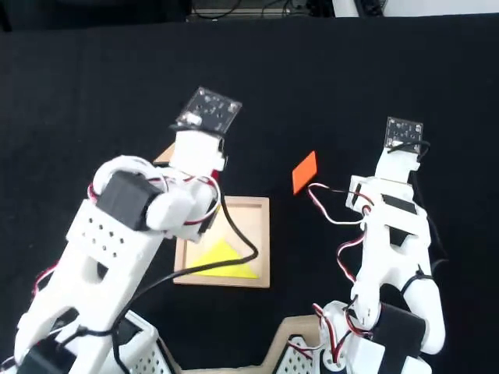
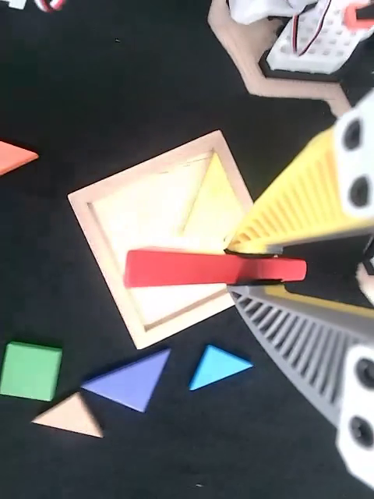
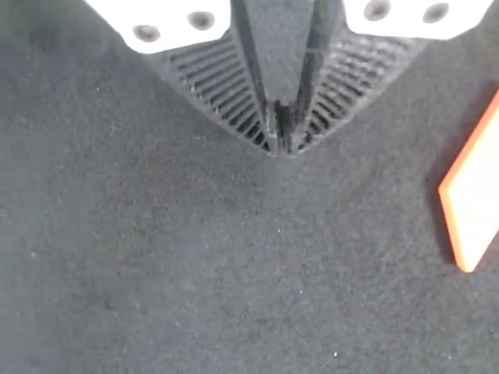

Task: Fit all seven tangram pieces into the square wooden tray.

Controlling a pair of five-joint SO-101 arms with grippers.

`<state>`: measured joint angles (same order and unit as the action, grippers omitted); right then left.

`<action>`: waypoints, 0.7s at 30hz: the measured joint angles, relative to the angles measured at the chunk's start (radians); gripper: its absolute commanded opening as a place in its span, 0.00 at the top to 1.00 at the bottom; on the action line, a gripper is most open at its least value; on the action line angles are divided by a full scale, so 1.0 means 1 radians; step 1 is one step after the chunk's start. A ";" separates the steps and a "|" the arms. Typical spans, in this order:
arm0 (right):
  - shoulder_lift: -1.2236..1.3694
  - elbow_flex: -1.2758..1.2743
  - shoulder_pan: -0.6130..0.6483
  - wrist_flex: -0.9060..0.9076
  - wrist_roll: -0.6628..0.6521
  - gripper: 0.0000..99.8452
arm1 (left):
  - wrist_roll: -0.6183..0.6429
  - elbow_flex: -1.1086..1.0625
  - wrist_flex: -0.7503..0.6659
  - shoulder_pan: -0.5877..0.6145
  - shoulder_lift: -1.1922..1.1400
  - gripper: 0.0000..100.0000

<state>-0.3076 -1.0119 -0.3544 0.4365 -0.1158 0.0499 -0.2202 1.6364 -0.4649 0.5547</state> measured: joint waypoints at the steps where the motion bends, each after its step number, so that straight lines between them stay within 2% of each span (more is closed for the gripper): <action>1: 0.000 0.000 0.000 0.000 0.000 0.99 | -0.006 -0.041 -0.025 0.000 0.008 0.97; 9: 0.000 0.000 0.000 0.000 0.000 0.99 | -0.054 -0.423 -0.290 0.077 0.014 0.97; 14: 0.000 0.000 0.000 -0.008 0.000 0.99 | -0.057 -0.588 -0.428 0.112 0.014 0.97; 21: 0.000 0.000 0.009 -0.021 0.000 0.99 | 0.061 -0.674 -0.568 0.112 0.014 0.97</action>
<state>-0.3076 -1.0119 -0.3452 0.4150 -0.1158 0.1112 -0.8938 1.0687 -0.3529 0.5685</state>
